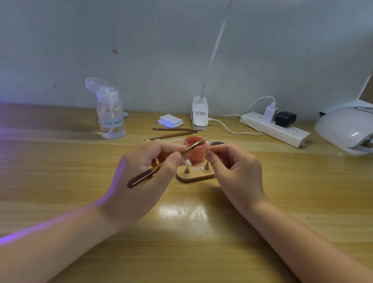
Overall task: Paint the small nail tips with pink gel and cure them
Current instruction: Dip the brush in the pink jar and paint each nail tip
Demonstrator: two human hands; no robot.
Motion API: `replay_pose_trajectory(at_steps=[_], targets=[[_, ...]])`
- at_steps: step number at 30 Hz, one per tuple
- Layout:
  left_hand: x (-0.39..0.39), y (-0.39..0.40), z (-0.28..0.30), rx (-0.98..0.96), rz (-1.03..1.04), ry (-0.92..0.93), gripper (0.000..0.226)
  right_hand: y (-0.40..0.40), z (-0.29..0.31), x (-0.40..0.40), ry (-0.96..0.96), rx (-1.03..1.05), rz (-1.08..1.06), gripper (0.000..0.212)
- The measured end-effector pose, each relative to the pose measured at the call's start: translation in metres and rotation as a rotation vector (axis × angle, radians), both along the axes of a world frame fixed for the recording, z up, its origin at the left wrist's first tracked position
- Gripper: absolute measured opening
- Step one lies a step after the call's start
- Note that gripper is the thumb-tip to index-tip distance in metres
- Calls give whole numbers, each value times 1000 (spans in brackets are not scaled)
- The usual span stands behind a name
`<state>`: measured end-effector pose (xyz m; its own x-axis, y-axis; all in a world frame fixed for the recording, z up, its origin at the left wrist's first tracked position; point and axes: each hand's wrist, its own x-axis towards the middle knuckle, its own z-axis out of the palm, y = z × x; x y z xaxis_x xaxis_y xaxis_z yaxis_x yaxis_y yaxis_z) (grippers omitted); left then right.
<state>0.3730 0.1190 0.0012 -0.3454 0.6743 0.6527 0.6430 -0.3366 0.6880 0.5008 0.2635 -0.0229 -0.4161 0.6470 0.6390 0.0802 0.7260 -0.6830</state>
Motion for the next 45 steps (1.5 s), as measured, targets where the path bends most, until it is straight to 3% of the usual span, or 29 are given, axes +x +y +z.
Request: replay_pose_trajectory(at_steps=[17,23,31,35,39,45], targets=[[-2,-1,0,-13,29,-4,26,0,0,-1,10,-59,31,10],[-2,1,1,-48,37,42,16,2,-1,0,13,-54,17,9],[-31,33,36,-140,176,-230,14,5,-2,-1,23,-49,-6,9],[-40,45,40,-197,239,-77,17,5,-2,0,37,-54,-2,9],[-33,44,32,-257,177,37,19,3,-2,-1,26,-32,-14,9],[-41,78,61,-512,183,88,22,2,-1,-1,22,-17,-22,9]])
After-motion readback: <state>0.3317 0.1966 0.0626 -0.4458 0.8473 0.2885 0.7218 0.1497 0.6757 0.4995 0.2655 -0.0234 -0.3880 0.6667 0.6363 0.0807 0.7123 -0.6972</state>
